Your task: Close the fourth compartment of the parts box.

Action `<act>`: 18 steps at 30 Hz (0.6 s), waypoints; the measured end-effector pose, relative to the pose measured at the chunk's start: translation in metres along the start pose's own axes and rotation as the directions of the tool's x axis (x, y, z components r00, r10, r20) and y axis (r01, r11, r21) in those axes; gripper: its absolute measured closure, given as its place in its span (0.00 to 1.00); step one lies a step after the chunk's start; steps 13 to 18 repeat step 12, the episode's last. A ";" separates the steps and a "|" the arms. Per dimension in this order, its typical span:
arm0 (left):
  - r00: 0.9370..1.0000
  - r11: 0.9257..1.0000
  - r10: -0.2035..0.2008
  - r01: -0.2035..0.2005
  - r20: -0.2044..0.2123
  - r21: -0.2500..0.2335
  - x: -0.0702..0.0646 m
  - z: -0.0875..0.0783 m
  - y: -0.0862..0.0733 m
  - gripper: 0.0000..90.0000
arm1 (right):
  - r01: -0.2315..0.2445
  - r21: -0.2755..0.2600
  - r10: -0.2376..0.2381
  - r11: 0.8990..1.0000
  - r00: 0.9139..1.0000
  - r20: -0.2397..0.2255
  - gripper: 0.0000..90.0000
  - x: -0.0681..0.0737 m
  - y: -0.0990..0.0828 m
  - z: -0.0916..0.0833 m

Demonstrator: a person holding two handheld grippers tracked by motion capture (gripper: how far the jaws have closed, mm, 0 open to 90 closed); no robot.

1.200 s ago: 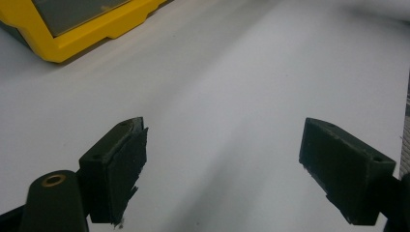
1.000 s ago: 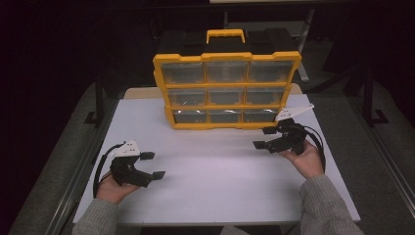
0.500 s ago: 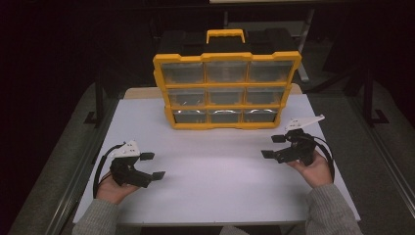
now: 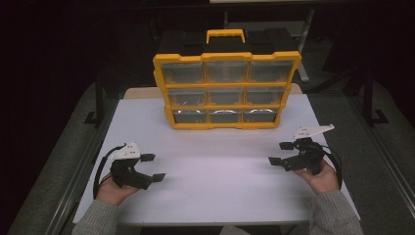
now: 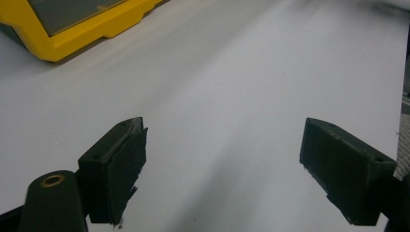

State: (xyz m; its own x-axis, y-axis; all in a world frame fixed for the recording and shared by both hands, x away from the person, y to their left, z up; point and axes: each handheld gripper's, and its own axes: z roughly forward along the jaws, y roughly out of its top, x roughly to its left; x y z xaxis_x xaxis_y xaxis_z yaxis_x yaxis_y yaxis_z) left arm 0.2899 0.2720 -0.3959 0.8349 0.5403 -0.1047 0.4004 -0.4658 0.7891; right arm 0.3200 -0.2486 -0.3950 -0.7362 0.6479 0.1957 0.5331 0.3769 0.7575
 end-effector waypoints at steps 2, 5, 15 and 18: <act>1.000 1.000 0.014 -0.014 0.002 0.009 0.000 0.000 0.000 0.18 | -0.007 0.000 0.007 1.000 1.000 0.007 0.22 0.001 -0.002 -0.002; 1.000 1.000 0.005 -0.005 0.006 0.011 0.000 0.001 -0.001 0.18 | -0.009 0.000 0.009 1.000 1.000 0.013 0.21 0.001 -0.007 -0.004; 1.000 1.000 0.016 -0.016 0.007 0.012 0.000 0.003 0.000 0.18 | 0.010 0.002 -0.010 1.000 1.000 0.011 0.19 0.005 -0.010 -0.002; 1.000 1.000 0.016 -0.016 0.007 0.012 0.000 0.003 0.000 0.18 | 0.010 0.002 -0.010 1.000 1.000 0.011 0.19 0.005 -0.010 -0.002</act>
